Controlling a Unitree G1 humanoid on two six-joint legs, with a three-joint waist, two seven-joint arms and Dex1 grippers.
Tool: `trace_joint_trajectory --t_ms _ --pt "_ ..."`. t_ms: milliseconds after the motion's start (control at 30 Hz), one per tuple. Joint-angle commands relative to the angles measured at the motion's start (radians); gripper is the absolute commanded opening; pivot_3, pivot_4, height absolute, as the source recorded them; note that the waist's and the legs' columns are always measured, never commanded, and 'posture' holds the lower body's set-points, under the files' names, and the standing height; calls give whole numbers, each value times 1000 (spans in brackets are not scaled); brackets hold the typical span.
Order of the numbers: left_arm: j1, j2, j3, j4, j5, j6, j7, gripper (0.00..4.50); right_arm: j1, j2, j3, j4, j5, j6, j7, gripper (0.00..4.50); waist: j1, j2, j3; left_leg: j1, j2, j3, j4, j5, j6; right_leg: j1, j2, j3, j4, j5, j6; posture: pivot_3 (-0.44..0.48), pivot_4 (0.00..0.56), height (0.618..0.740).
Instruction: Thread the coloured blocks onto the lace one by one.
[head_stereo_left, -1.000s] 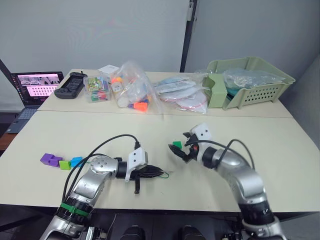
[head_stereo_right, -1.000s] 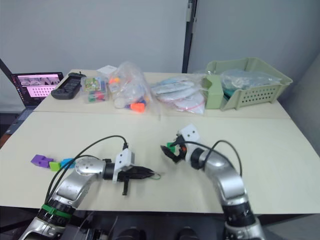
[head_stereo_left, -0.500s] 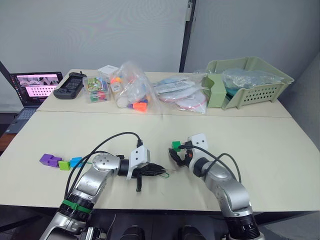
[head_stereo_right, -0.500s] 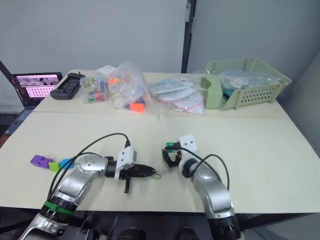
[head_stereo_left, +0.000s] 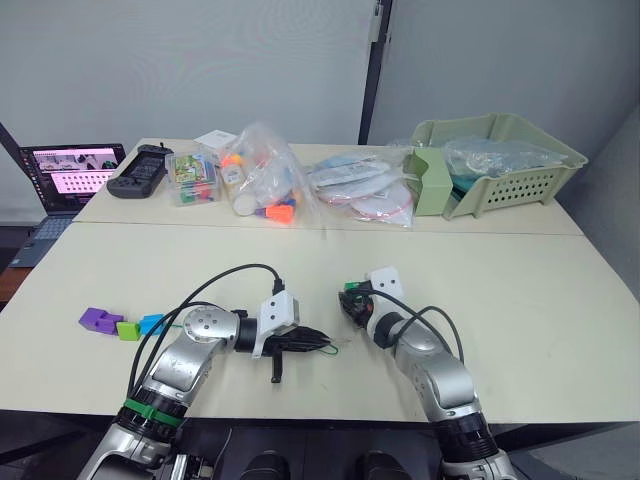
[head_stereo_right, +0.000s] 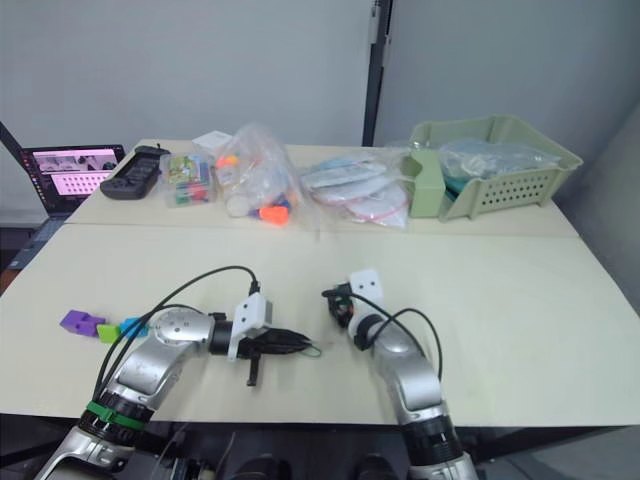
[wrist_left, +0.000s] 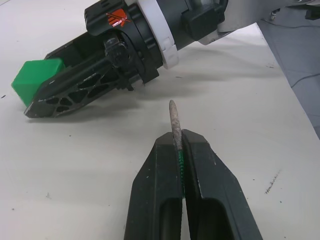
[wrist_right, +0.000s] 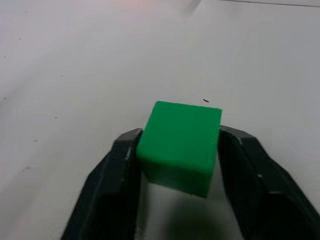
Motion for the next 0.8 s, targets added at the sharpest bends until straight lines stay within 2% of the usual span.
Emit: trace_joint_trajectory --t_ms 33,367,533,800 --pt "-1 -3 3 -30 -20 2 0 0 19 -6 9 -67 2 -13 13 1188 1 0 0 0 0 0 0 0 0 0 0 0 0 0 0 0 150 734" --pt "-33 -40 -36 37 -25 -26 -51 0 235 -150 -65 -456 46 162 36 1191 5 0 0 0 0 0 0 0 0 1 0 0 -1 0 0 0 150 734" --pt "-71 -78 -58 97 -18 -55 -81 0 345 -131 -100 -604 59 247 -24 1191 5 0 0 0 0 1 0 0 0 0 1 0 -2 0 0 0 150 734" --pt "-115 -106 -70 168 -13 -98 -122 0 460 -90 -96 -688 41 290 -105 1191 6 0 0 0 0 1 1 0 0 1 1 1 -2 0 0 0 150 734"
